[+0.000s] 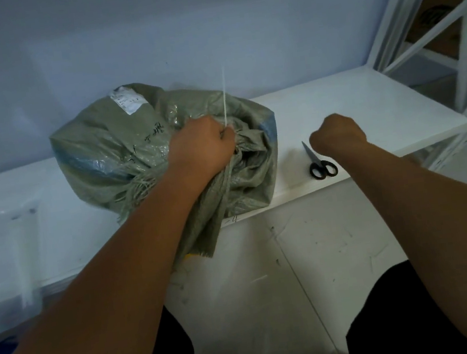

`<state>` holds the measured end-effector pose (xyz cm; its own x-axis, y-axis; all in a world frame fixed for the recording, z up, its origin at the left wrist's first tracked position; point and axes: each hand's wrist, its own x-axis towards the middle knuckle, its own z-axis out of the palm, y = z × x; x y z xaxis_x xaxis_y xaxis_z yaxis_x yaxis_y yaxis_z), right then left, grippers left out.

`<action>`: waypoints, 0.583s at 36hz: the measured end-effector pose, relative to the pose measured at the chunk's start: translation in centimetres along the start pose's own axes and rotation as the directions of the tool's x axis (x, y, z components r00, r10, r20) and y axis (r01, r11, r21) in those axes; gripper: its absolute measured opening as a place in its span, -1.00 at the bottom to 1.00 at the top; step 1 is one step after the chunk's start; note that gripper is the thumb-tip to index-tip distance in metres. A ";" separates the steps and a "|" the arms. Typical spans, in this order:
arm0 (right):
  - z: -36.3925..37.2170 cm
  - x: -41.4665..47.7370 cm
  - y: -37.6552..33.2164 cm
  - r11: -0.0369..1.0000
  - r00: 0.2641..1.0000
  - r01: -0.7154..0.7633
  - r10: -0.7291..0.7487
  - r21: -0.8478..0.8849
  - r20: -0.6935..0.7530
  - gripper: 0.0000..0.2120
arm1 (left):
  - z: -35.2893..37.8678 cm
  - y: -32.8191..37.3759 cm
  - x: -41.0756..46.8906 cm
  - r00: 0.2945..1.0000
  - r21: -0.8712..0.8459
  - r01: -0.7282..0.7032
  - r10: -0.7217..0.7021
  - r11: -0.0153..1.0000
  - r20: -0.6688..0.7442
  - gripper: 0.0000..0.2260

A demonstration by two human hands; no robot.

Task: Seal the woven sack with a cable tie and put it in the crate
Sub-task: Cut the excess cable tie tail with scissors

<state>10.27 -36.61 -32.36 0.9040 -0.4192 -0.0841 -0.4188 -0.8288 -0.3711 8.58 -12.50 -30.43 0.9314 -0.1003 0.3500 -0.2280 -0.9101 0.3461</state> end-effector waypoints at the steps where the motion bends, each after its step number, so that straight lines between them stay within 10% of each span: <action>1: 0.5 0.3 0.6 1.000 1.000 -0.010 0.011 -0.008 0.019 -0.90 | 0.2 -0.1 0.1 1.000 0.000 0.003 -0.003 1.000 0.004 -0.54; 15: 5.6 1.4 2.3 0.980 0.998 0.021 -0.010 -0.199 0.057 -0.98 | 1.9 -0.5 0.8 0.998 0.006 0.022 -0.023 1.000 0.062 -0.53; 21: 7.2 2.4 2.3 0.977 0.998 -0.065 0.060 -0.203 -0.032 -0.69 | 2.3 -1.0 1.0 0.995 -0.023 0.042 -0.040 0.999 0.097 -0.53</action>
<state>12.05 -36.86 -40.03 0.8742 -0.4795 -0.0766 -0.4853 -0.8578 -0.1694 10.42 -12.65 -32.39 0.9628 -0.1026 0.2501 -0.1952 -0.9038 0.3808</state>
